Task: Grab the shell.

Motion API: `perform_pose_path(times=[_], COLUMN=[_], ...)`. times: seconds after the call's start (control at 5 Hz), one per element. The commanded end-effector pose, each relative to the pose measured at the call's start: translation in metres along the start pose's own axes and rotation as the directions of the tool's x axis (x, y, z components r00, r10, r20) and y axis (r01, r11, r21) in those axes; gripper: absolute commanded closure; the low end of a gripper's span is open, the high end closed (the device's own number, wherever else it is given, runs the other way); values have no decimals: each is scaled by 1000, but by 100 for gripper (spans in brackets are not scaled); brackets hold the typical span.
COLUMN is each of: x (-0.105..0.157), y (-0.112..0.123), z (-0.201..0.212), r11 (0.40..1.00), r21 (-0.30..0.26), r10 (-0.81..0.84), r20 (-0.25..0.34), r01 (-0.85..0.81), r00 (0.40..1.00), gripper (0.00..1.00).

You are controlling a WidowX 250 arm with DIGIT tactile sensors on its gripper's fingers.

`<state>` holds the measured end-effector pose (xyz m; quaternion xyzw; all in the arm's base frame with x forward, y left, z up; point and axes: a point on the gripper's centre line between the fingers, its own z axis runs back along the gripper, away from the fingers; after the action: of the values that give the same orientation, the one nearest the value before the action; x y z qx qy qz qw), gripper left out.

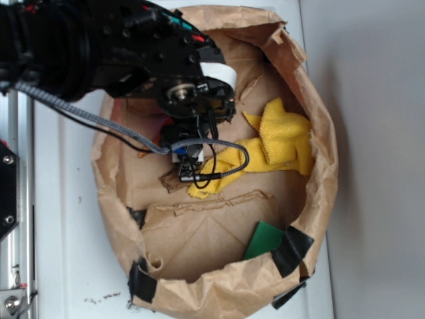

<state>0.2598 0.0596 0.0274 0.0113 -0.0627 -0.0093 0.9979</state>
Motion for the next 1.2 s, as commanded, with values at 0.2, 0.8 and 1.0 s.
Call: perform_pose_path(times=[0.2,0.8,1.0], x=[3,15,15], y=[6,-23,-49], z=[28,124,131], r11=[998,997,999], r21=[-53,-72,17], r10=[32,3,-46], r20=[65,83,96], r01=[-28,3,44], r00=[997,997,994], gripper=[100,100,100])
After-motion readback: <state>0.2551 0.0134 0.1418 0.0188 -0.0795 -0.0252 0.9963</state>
